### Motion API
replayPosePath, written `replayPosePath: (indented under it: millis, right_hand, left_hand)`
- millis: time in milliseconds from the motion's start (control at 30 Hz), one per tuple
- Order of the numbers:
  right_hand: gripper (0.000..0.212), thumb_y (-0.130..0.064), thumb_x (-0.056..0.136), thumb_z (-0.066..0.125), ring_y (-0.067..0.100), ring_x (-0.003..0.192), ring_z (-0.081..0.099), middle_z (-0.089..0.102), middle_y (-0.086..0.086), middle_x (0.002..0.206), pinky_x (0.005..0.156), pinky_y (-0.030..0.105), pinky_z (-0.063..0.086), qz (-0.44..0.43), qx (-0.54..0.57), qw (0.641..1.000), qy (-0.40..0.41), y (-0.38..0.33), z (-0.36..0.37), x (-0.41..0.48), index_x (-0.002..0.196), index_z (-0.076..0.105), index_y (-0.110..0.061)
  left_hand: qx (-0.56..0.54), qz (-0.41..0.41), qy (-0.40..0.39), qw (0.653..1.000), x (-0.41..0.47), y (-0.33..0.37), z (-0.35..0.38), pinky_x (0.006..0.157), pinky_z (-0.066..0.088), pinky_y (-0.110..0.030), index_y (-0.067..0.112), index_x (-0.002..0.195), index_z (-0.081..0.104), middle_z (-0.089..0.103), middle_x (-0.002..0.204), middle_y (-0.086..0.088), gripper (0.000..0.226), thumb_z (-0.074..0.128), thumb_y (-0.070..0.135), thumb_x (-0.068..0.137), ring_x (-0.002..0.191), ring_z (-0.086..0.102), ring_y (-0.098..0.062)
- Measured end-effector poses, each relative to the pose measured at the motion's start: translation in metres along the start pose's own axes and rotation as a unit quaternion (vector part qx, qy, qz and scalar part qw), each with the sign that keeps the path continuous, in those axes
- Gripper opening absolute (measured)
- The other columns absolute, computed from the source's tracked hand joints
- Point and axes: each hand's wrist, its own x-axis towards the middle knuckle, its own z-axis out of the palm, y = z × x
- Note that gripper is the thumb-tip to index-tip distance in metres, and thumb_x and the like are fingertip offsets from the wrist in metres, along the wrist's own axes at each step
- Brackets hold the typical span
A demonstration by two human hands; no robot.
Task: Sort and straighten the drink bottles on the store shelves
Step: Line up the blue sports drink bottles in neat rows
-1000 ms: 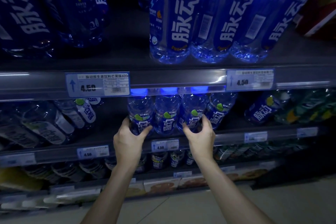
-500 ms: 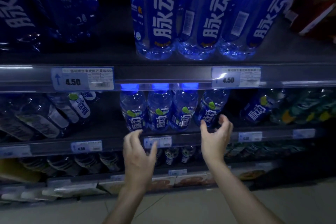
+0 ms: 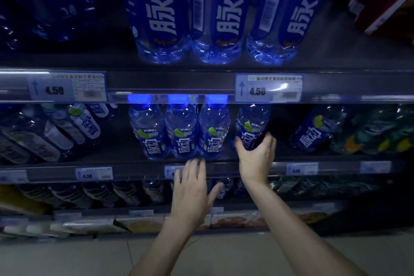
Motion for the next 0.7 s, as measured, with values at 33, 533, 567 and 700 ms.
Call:
replayPosePath:
  millis: [33,533,567,700]
  right_hand:
    - [0.068,-0.022,0.075,0.082,0.027,0.115,0.050,0.053,0.016,0.124,0.089,0.012,0.026,-0.005,0.001,1.000,-0.003,0.001,-0.001,0.001,0.129,0.049,0.002]
    - [0.056,-0.025,0.069,0.082,-0.005,0.095,0.049,0.056,-0.003,0.110,0.081,-0.003,0.031,-0.066,0.009,0.991,-0.117,0.006,-0.016,0.007,0.119,0.059,-0.012]
    - [0.055,-0.024,0.069,0.082,-0.007,0.093,0.048,0.055,-0.003,0.108,0.080,-0.004,0.030,-0.072,0.011,0.990,-0.118,0.006,-0.016,0.005,0.118,0.059,-0.013]
    - [0.055,-0.022,0.068,0.082,-0.008,0.090,0.047,0.056,-0.001,0.107,0.078,-0.004,0.029,-0.073,0.008,0.990,-0.120,0.004,-0.017,0.004,0.117,0.059,-0.013]
  left_hand:
    - [0.000,-0.003,0.007,1.000,0.000,0.000,0.000,0.102,0.039,-0.048,0.004,0.134,0.047,0.052,0.133,-0.015,0.073,0.046,0.060,0.088,0.127,0.046,-0.031]
    - [0.014,-0.055,-0.023,0.998,0.005,0.005,-0.003,0.103,0.035,-0.041,0.013,0.142,0.035,0.039,0.144,-0.009,0.079,0.018,0.069,0.088,0.136,0.031,-0.025]
    - [0.015,-0.057,-0.024,0.998,0.005,0.005,-0.003,0.103,0.035,-0.041,0.013,0.142,0.035,0.038,0.144,-0.008,0.079,0.018,0.069,0.088,0.136,0.031,-0.025]
    - [0.025,-0.058,-0.035,0.997,0.005,0.005,-0.003,0.103,0.034,-0.041,0.015,0.143,0.031,0.035,0.146,-0.007,0.078,0.019,0.069,0.088,0.138,0.027,-0.024]
